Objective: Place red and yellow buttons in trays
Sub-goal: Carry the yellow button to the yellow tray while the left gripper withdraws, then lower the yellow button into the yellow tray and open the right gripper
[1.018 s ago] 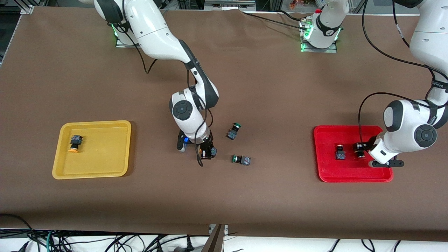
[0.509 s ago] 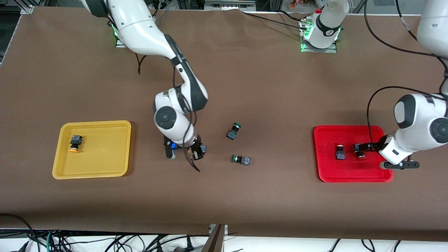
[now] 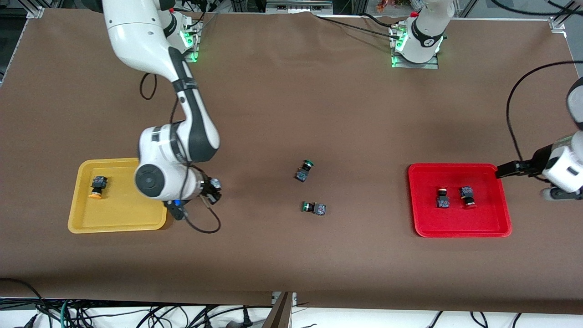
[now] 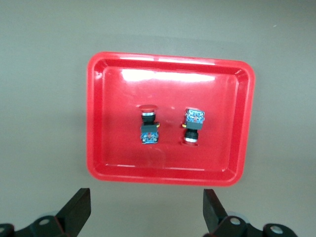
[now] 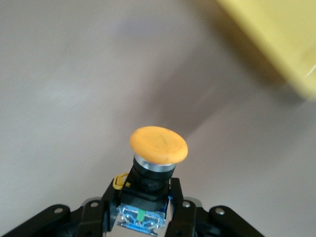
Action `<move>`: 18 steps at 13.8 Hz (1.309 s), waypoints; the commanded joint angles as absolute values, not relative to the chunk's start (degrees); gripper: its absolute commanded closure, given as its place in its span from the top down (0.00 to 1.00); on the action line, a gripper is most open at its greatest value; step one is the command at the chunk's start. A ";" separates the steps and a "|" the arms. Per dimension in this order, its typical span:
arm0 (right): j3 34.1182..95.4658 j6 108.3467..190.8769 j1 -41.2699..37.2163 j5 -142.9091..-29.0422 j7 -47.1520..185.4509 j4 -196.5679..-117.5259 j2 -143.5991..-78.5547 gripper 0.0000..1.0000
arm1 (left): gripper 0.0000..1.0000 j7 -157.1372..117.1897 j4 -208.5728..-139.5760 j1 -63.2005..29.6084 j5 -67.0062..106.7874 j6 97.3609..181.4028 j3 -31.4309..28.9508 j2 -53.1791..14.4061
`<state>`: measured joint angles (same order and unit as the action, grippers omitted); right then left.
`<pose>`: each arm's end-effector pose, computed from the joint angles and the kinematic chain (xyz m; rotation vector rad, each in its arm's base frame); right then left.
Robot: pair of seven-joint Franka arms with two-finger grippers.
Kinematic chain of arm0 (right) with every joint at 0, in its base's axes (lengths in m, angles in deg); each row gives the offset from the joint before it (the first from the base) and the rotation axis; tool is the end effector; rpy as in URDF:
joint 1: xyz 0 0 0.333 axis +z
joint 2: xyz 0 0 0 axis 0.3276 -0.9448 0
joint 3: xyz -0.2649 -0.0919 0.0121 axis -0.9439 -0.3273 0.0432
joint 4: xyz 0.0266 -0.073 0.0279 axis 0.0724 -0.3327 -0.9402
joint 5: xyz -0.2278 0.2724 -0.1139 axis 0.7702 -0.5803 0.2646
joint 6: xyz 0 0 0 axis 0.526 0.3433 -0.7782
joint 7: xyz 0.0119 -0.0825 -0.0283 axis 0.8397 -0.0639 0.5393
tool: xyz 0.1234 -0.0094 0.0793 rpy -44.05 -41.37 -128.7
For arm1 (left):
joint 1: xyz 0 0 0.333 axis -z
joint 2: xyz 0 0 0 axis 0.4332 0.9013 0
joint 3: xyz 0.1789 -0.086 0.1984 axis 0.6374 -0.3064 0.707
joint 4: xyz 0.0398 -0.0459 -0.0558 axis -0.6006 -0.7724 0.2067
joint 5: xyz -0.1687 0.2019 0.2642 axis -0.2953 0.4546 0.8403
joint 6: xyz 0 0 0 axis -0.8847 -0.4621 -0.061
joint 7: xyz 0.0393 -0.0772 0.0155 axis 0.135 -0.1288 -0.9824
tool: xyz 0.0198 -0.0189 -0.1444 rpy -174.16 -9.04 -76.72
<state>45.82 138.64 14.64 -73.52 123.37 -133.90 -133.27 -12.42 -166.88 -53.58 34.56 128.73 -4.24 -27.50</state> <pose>0.6341 0.2004 0.2150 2.8616 -1.1561 -0.3674 0.6032 0.0981 0.3886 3.1208 0.1261 -0.0632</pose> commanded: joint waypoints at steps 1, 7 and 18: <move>39.68 135.60 14.98 -74.35 106.33 -138.43 -131.47 0.13 | 1.00 -10.01 -168.05 -54.32 32.66 126.02 -4.45 -32.77; 32.10 136.73 10.42 -74.35 77.12 -142.84 -131.73 0.13 | 1.00 -10.53 -167.70 -53.80 29.25 120.84 -7.26 -39.29; 34.38 145.44 7.68 -74.44 56.61 -148.11 -134.37 0.13 | 1.00 -13.87 -167.35 -25.06 28.00 118.28 16.29 -42.90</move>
